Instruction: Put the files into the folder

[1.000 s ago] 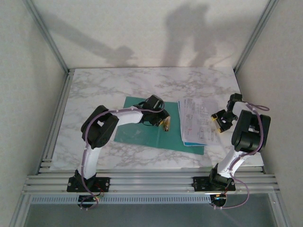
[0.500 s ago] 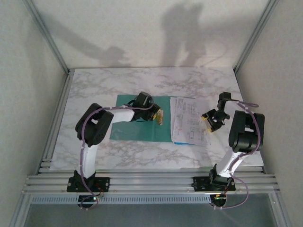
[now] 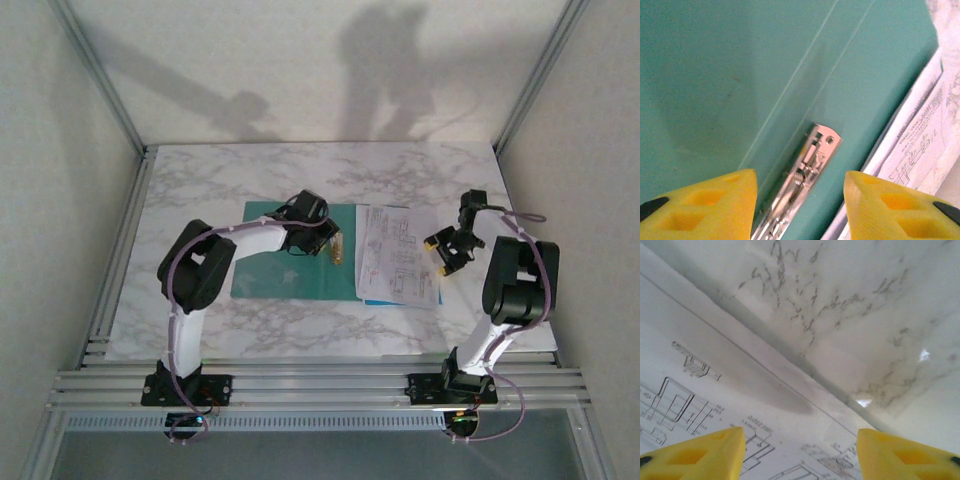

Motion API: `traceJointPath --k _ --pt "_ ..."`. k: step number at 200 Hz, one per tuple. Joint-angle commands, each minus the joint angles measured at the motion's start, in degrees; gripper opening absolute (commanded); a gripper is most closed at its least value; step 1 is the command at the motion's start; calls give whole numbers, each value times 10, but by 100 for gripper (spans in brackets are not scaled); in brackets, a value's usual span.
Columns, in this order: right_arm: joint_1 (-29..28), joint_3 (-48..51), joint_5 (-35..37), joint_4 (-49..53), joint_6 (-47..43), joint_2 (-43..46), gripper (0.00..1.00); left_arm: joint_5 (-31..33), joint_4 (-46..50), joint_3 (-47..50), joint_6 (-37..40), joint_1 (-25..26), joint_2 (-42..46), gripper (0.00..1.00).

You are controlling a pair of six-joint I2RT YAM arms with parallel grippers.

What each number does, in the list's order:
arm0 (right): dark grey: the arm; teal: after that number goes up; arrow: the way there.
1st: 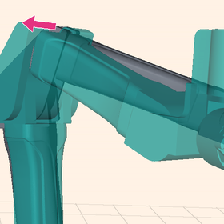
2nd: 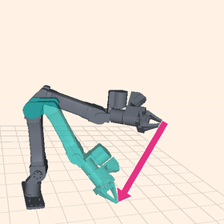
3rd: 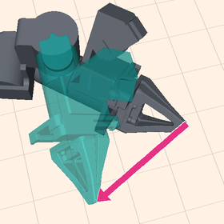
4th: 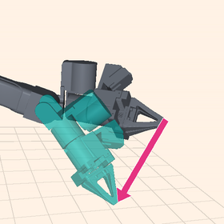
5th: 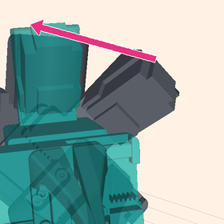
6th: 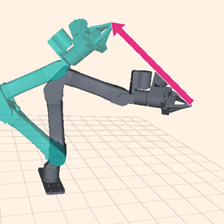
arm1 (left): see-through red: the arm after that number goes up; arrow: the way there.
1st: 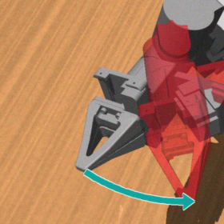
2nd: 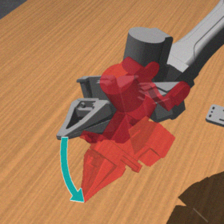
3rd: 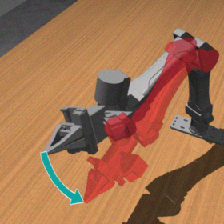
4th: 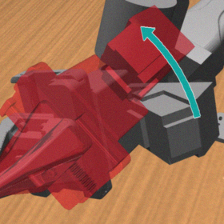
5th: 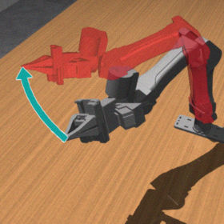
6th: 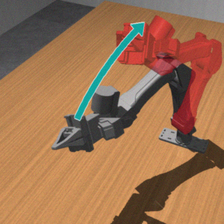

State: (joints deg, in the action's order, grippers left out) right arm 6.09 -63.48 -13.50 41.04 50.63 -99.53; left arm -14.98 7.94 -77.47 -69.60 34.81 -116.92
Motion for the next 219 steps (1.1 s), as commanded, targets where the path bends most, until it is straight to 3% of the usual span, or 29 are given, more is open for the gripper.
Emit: traceJointPath --k 1,39,86,219 --pt "-8 -14 32 30 -1 45 61 12 65 -52 74 17 21 48" --pt "-29 16 -19 -7 2 38 53 -67 69 -133 165 52 -41 44" --pt "-34 23 -35 -23 7 6 41 -92 105 -203 208 69 -105 43" --pt "-34 34 -15 -9 -11 -58 38 -90 116 -198 232 91 -133 43"
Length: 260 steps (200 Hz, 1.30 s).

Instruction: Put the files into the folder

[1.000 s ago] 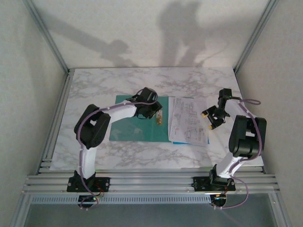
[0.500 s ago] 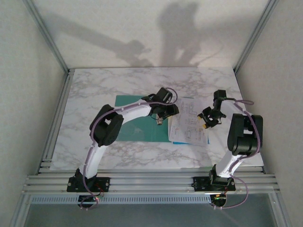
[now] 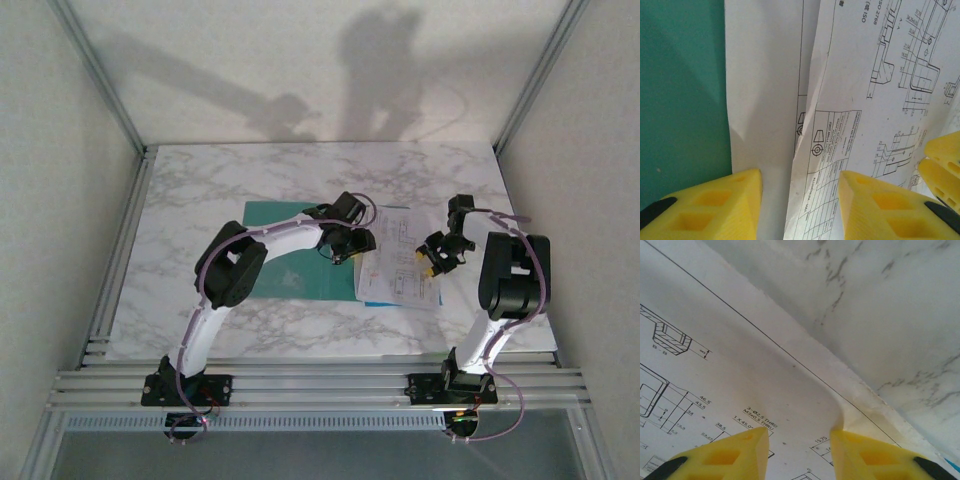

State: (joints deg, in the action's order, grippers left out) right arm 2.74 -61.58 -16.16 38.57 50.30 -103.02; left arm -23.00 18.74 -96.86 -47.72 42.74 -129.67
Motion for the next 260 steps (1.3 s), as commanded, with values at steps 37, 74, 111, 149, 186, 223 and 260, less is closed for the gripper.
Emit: traceJointPath --k 37,74,111,149,186,223,260 --pt "0 11 17 23 -8 -25 38 0 8 3 13 13 6 38" --pt "-1 10 22 27 -7 -25 38 4 17 -1 17 14 8 30" --pt "-1 9 27 32 -9 -22 39 20 29 -6 23 13 13 27" --pt "0 9 27 34 -10 -21 39 17 35 -14 25 14 8 22" --pt "0 5 29 36 -11 -21 39 21 43 -27 30 15 6 19" --pt "0 2 30 38 -11 -22 39 25 52 -35 33 15 7 14" --pt "0 -4 31 43 -13 -16 41 22 53 -35 35 15 6 9"
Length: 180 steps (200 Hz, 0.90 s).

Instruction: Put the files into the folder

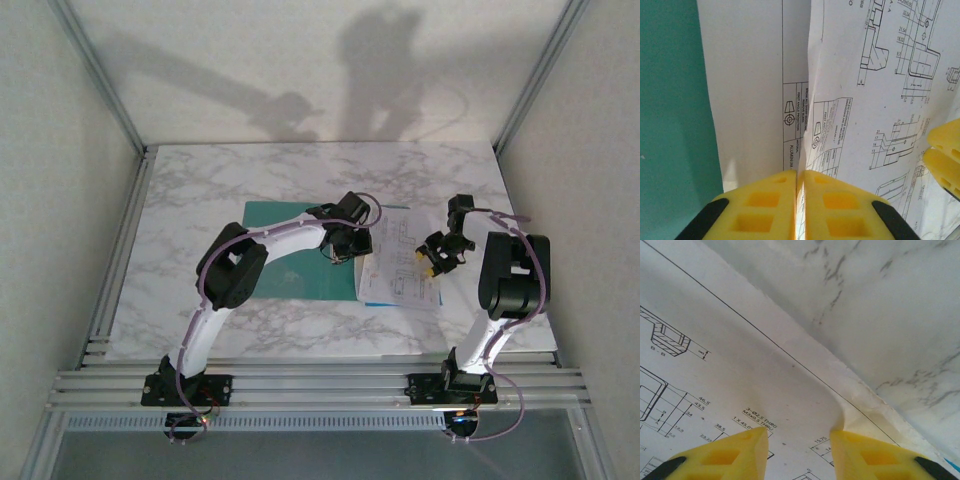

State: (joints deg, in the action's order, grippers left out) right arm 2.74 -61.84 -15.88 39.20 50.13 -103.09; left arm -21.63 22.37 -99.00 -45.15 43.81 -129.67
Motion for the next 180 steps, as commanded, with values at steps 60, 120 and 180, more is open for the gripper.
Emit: traceJointPath --k 60,120,180 --pt "-1 -31 41 38 -20 55 62 28 41 -30 21 3 22 0" --pt "-5 -59 37 37 -50 106 66 59 88 3 57 -28 83 0" --pt "-46 -59 -13 0 -70 90 66 91 118 88 119 -99 159 0"
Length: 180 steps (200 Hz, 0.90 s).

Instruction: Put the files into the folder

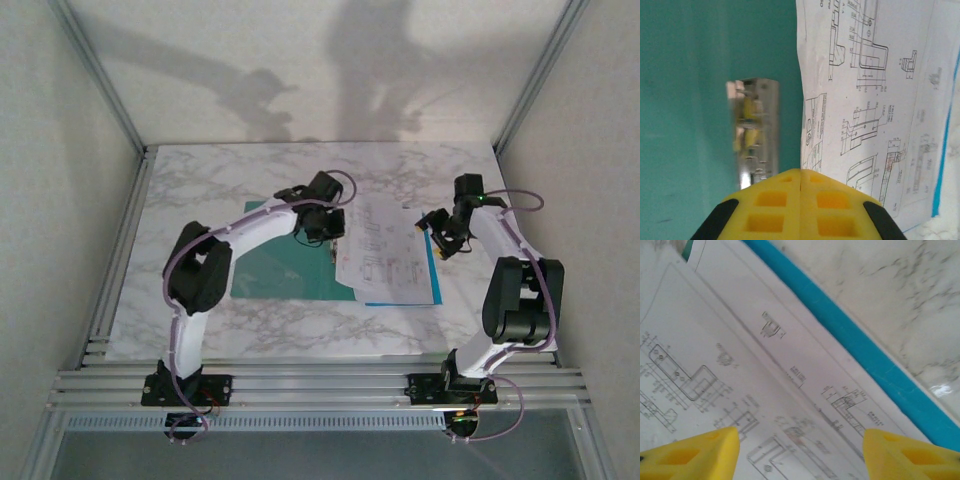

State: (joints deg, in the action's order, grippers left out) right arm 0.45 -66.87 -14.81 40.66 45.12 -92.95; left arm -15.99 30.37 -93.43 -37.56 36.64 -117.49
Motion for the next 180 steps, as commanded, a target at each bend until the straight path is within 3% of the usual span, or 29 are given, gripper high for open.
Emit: traceJointPath --k 1,56,113,180 --pt "-24 -9 -25 -16 -20 -11 67 35 39 34 45 -29 37 0" --pt "-96 -41 -86 -68 -31 -71 67 96 56 88 101 -76 69 0" --pt "-169 -126 -82 -61 -30 -169 64 130 57 118 127 -99 76 0" --pt "-212 -220 -95 -54 -19 -268 64 141 51 144 135 -120 82 0"
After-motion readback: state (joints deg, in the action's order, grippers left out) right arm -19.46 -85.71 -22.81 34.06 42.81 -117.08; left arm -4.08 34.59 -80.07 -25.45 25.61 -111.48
